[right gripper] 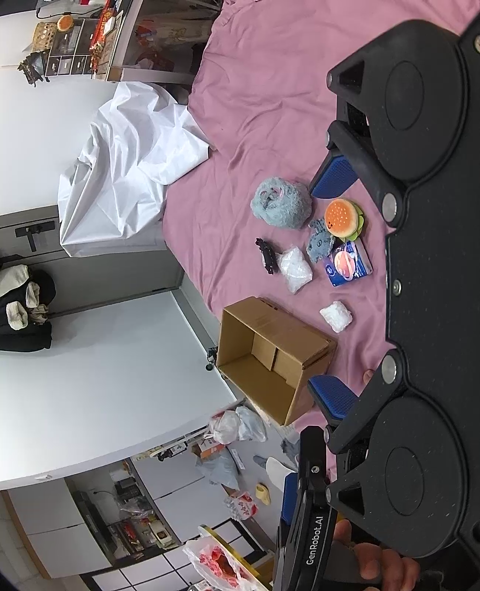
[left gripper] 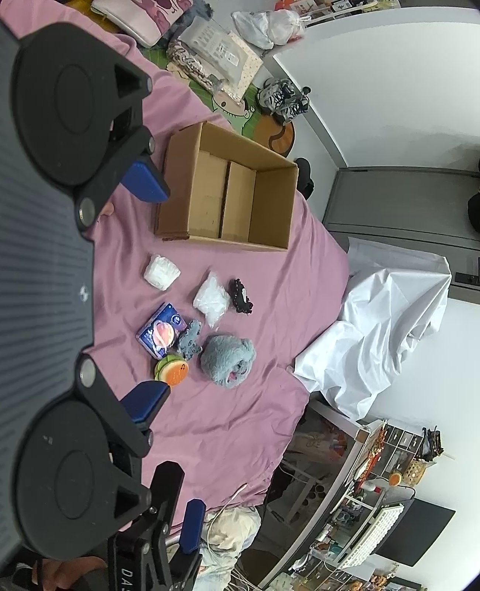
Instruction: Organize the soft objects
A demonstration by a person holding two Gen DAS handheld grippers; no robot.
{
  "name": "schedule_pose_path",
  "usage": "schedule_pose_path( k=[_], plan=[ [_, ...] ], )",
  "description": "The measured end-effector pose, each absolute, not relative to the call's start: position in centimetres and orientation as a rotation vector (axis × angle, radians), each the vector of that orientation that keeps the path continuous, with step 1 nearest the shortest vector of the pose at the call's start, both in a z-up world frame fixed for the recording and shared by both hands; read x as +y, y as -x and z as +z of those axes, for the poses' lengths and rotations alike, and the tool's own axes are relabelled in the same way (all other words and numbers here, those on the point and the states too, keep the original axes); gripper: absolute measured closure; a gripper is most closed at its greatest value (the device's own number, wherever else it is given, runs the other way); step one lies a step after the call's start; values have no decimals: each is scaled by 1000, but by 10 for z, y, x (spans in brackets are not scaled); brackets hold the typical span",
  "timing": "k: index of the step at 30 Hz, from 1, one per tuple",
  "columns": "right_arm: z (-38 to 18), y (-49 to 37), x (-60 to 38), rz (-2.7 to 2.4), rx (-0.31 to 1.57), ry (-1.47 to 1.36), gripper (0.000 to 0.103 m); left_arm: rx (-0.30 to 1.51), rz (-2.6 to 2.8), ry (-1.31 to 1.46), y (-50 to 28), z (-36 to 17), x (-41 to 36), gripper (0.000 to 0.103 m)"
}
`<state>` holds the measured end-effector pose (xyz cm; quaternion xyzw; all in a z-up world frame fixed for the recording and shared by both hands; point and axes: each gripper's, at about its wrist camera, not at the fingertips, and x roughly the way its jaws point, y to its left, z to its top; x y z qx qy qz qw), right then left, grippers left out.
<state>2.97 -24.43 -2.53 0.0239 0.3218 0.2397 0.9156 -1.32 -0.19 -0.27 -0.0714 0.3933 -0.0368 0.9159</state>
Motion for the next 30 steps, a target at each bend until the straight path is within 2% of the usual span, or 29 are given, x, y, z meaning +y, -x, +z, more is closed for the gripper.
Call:
schedule_pose_path(
  k=[30],
  plan=[
    [-13,-20,-257,437,648,-48,0,803,-108,160,20,6,-8,1]
  ],
)
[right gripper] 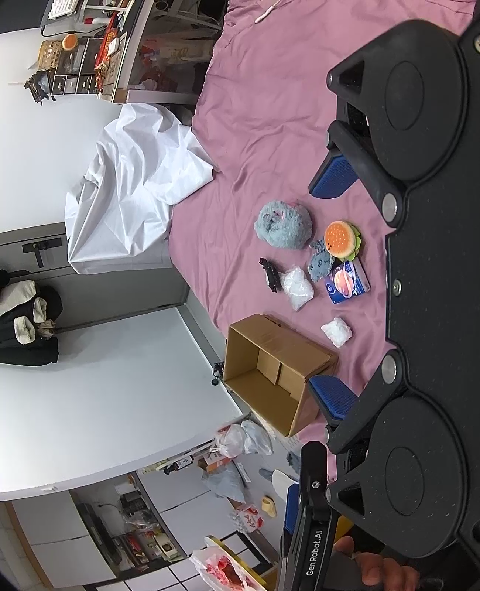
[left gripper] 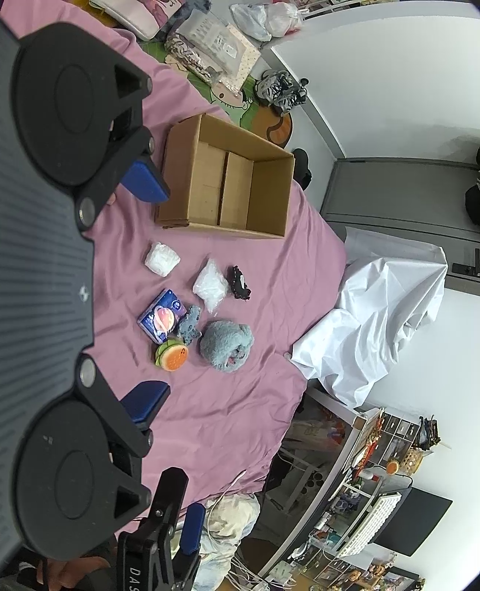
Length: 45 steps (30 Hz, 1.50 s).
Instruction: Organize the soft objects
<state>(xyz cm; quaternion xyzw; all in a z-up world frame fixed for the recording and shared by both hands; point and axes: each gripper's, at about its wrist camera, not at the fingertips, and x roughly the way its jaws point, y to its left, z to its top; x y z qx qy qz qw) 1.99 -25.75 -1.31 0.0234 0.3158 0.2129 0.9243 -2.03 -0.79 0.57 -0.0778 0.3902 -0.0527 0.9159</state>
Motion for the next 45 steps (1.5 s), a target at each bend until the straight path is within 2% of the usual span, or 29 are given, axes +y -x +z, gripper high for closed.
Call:
schedule_pose_path(
  k=[25,43,45],
  plan=[
    [-17,-23,-267,415,647,-56,0,806,-102,170,22,8,-6,1],
    [-38,-54,-264,411,688,-49,0,831,-85,206,-19,-12,-8,1],
    [-41,-59,-262,408,692,-35,3,838,-83,211,-24,-17,-8,2]
  ],
)
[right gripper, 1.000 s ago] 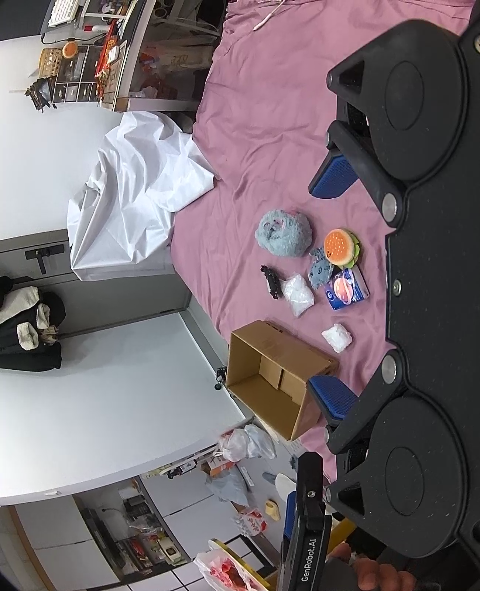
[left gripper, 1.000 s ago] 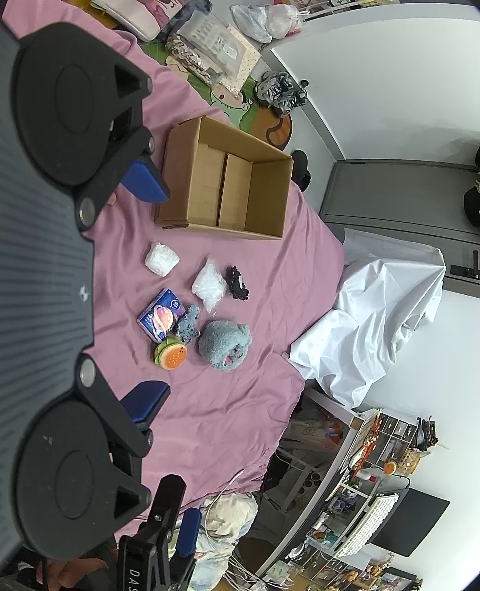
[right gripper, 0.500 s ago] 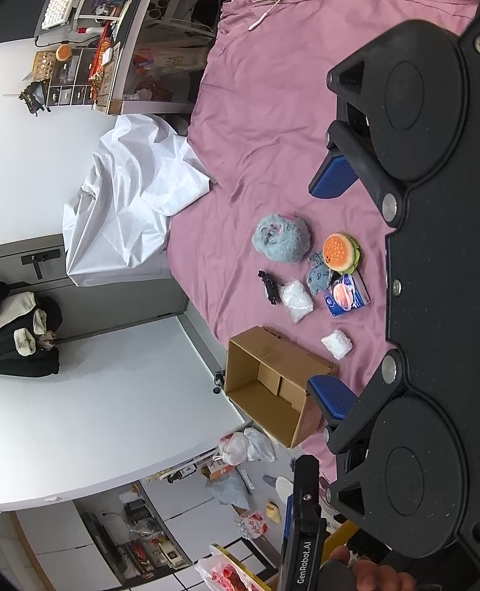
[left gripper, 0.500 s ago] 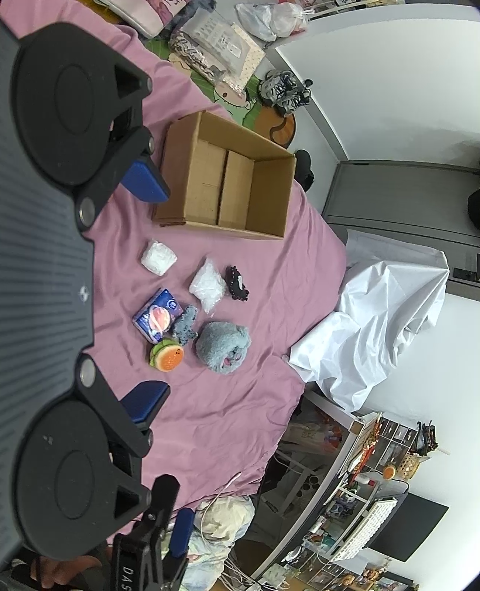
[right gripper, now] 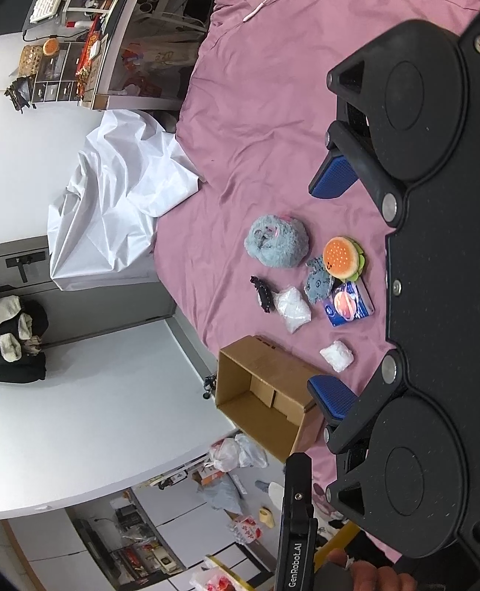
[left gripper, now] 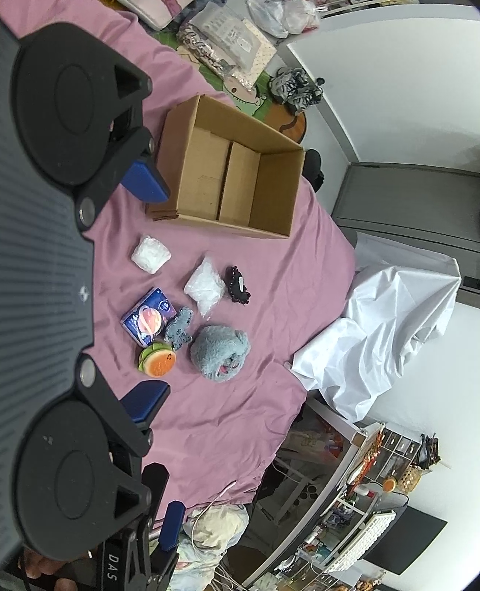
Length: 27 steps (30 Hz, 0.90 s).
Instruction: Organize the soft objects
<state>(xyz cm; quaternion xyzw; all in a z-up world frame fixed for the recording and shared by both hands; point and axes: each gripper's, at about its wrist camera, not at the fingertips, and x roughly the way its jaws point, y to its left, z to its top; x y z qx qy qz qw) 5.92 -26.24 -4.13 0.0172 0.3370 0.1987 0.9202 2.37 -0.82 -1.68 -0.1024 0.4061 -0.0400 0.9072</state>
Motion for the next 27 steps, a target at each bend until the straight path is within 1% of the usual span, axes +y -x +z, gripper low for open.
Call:
schedule_pose_path(
  k=[6,10,12,14,19,22,23,27],
  plan=[
    [-51,-85,-269,431,782,-91,12,864,-80,242,-37,-31,-10,3],
    [-61,-101,-269,411,842,-86,15,886,-69,279,-45,-44,-12,4],
    [-66,-109,-268,406,877,-85,17,900,-63,304,-50,-50,-12,6],
    [-70,-115,-267,403,902,-80,17,914,-55,322,-54,-56,-14,8],
    [-76,-131,-260,427,949,-62,18,941,-46,358,-62,-67,-20,8],
    [-83,-142,-257,445,1006,-107,19,947,-40,371,-68,-72,-25,8],
    [-85,-145,-255,441,1016,-110,21,949,-36,372,-70,-74,-26,8],
    [-99,-155,-255,424,1027,-171,21,966,-12,382,-79,-85,-31,8]
  ],
)
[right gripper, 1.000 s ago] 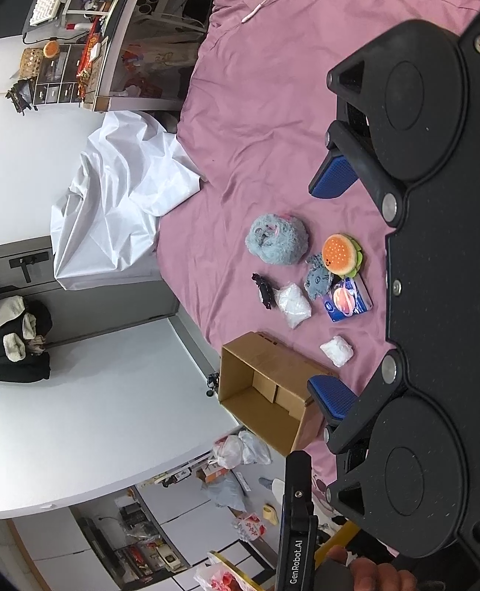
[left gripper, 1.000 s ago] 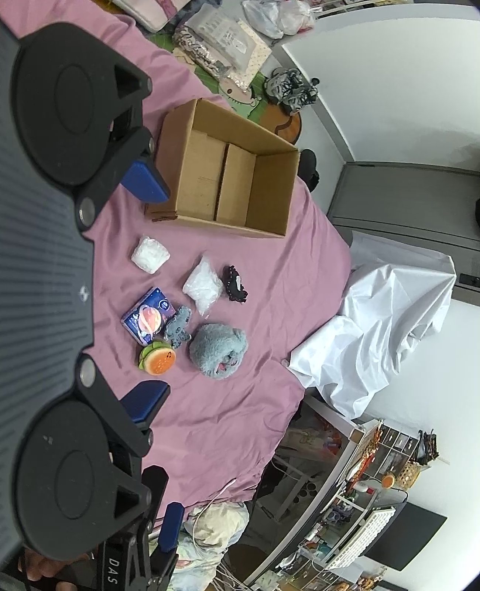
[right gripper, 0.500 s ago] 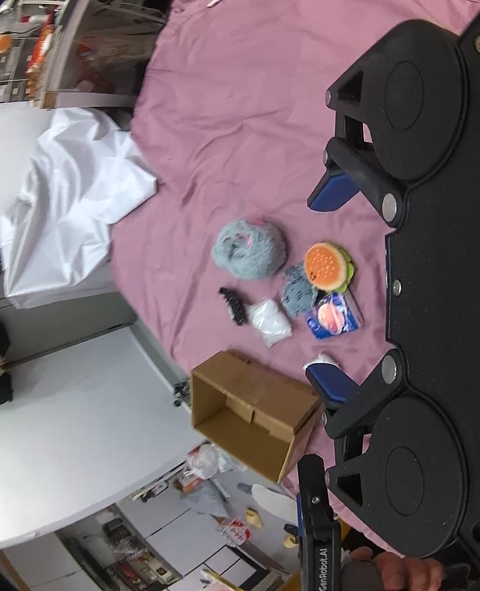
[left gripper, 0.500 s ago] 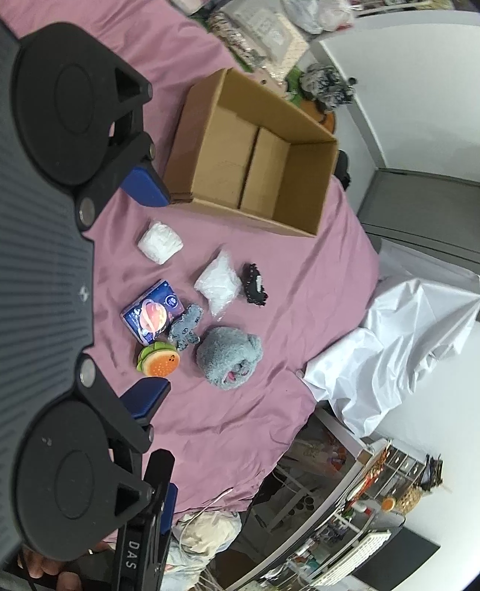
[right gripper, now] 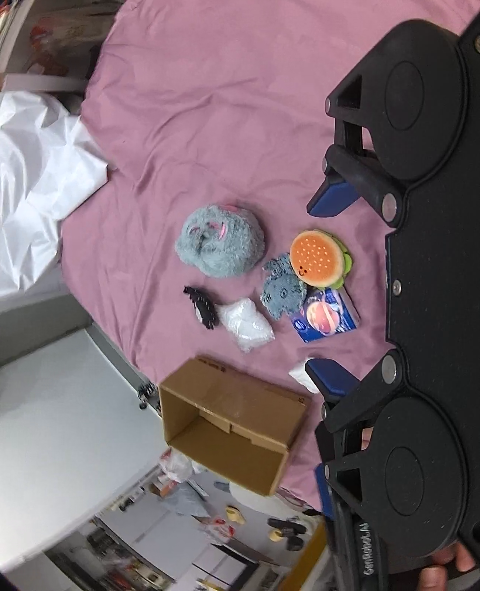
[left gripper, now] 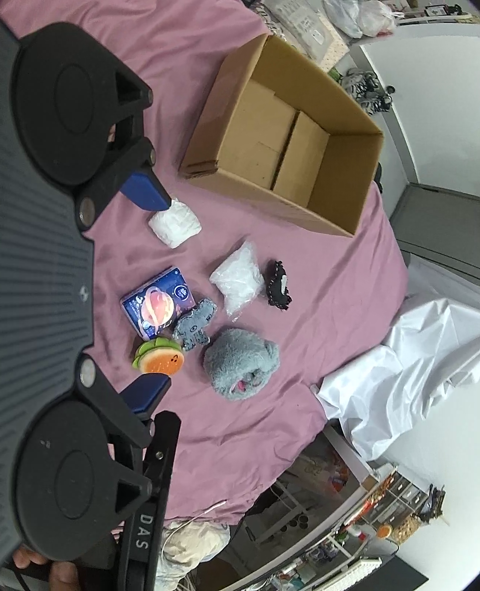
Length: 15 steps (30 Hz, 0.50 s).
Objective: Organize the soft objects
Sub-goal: 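Grasp the blue tissue pack with the left gripper while the right gripper grasps the burger plush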
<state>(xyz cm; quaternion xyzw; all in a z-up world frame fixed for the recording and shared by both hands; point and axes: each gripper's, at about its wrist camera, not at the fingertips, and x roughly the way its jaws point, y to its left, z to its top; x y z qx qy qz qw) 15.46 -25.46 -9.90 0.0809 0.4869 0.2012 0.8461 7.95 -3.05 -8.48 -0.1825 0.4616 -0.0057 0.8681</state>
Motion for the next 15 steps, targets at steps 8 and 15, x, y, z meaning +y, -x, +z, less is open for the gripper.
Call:
schedule_pose_path(
  k=[8,15],
  plan=[
    [-132,-167,-256,434,1076,-267,27,990,34,441,-98,-111,-35,8],
    [-149,-175,-260,421,1101,-267,29,1015,72,539,-112,-134,-34,8]
  ],
)
